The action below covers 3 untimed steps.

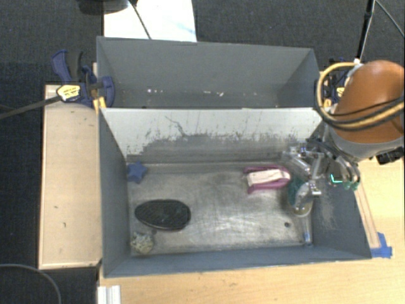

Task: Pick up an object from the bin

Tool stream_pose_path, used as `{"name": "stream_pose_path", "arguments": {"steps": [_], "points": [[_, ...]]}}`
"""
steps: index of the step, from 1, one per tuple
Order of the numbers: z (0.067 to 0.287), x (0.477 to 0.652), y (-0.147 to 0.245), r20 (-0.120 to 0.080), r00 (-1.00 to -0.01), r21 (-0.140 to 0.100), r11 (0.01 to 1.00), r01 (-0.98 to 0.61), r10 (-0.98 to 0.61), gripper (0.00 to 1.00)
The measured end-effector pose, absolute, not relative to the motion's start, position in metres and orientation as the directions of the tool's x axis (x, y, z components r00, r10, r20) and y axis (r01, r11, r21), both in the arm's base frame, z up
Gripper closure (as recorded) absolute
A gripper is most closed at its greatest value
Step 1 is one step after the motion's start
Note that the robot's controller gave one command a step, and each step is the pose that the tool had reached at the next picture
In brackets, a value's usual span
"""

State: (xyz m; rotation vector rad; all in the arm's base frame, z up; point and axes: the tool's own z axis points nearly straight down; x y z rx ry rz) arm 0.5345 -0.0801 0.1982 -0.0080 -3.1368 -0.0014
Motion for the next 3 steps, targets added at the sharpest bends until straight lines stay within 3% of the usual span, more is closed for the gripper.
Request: {"name": "stream_pose_path", "arguments": {"steps": [1,2,3], "points": [[0.071,0.56,-0.127,-0.01,-0.991,0.005,0.991,0.132,0.132,0.0],[0.078,0.565,-0.127,-0.025,-0.992,0.003,0.992,0.125,0.125,1.0],[0.231,0.553,-0.154,-0.011,-0.993,-0.005,0.993,-0.117,-0.117,1.0]]}}
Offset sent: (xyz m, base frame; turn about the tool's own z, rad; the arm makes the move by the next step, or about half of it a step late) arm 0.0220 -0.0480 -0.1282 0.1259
